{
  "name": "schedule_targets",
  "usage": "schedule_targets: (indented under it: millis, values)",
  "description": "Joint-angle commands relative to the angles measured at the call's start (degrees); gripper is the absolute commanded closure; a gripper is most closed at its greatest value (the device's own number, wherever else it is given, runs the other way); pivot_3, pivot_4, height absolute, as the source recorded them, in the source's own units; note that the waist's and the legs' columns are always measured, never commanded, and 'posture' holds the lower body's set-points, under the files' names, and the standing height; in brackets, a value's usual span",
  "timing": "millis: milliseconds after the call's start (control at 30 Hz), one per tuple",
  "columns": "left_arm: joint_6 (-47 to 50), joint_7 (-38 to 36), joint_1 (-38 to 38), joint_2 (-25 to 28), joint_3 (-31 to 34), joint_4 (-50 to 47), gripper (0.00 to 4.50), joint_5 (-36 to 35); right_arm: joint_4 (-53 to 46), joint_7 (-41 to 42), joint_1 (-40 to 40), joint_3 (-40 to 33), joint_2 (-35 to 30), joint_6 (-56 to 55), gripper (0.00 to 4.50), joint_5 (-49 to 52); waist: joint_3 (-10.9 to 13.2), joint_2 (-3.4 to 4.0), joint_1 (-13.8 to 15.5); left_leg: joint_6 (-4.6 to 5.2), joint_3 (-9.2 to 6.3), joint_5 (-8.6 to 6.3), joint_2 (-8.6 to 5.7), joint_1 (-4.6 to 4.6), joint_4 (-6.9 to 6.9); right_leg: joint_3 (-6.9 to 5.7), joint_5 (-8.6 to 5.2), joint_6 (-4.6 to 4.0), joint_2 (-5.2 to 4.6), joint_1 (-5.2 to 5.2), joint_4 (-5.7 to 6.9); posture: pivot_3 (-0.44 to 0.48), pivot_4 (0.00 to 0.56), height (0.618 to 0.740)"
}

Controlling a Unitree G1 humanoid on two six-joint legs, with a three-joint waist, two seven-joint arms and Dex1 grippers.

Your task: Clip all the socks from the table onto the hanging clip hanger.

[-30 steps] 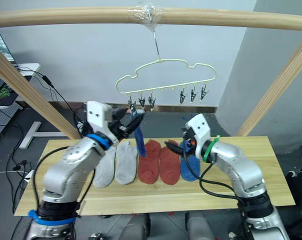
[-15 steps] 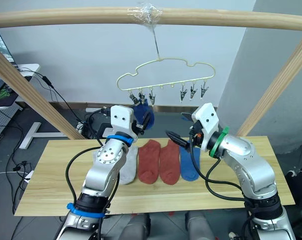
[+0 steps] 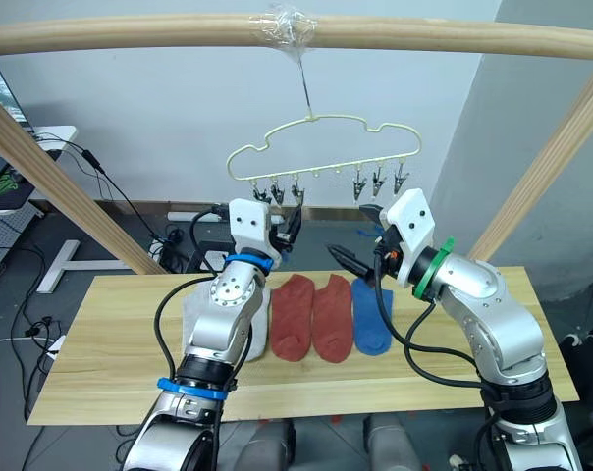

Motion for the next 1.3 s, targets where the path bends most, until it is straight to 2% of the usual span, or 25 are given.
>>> schedule_targets:
  millis: [33,400,500,633,1100,1300]
  values:
    - [-2.24,0.89,-1.87,-0.45,0.65,0.7,1.45,1.36,-1.49,0.16,0.03,-1.11,-0.59,-1.51,0.0,0.0,0.0,0.0,-0.01,0.0,0.0,0.0,0.0,0.0,0.0,0.0,0.0,0.0,0.0,0.0,0.01,-0.046,0.194,0.74]
    - [-3.48,1.77,-3.63,0.12,2.21,2.95,1.45,2.44,-2.25,-0.58,0.3,-1.59,-1.1,-0.87,0.0,0.49,0.0,0.01,-0.22,0.0,0.0,0.0,0.0,0.01,0.0,0.0,0.01,0.0,0.0,0.0,0.01,-0.052,0.194,0.74]
    - [-3.62,1.58,-3.81,0.14,2.54,3.26,2.02,2.33,-2.52,-1.18,-0.5,-1.46,-0.92,0.03,0.0,0.67,0.0,0.01,-0.38,0.0,0.0,0.0,0.0,0.01,0.0,0.0,0.01,0.01,0.0,0.0,0.02,-0.052,0.194,0.74]
    - [-3.52,1.57,-4.27,0.1,3.05,3.58,3.09,2.35,-2.94,-1.54,-1.03,-1.63,-1.1,0.97,0.0,1.07,0.0,0.01,-0.52,0.0,-0.01,0.0,0.0,0.01,0.0,0.0,0.01,0.01,0.0,0.0,0.02,-0.054,0.198,0.74]
    - [-4.1,0.67,-5.2,0.26,3.95,5.48,3.09,2.01,-2.57,-1.56,-1.01,-1.92,-1.49,1.21,0.0,1.32,0.0,0.01,-0.67,0.0,0.0,0.0,0.0,0.02,0.02,0.01,0.01,0.01,0.0,0.01,0.05,-0.049,0.207,0.74]
    - [-6.04,-0.53,-7.92,0.5,4.99,8.97,3.09,0.89,-1.84,-1.26,-1.25,-1.92,-1.47,0.76,0.0,1.19,0.0,0.01,-0.76,0.0,-0.01,0.0,0.0,0.01,0.03,0.0,0.02,0.02,0.01,0.01,0.05,-0.051,0.208,0.74]
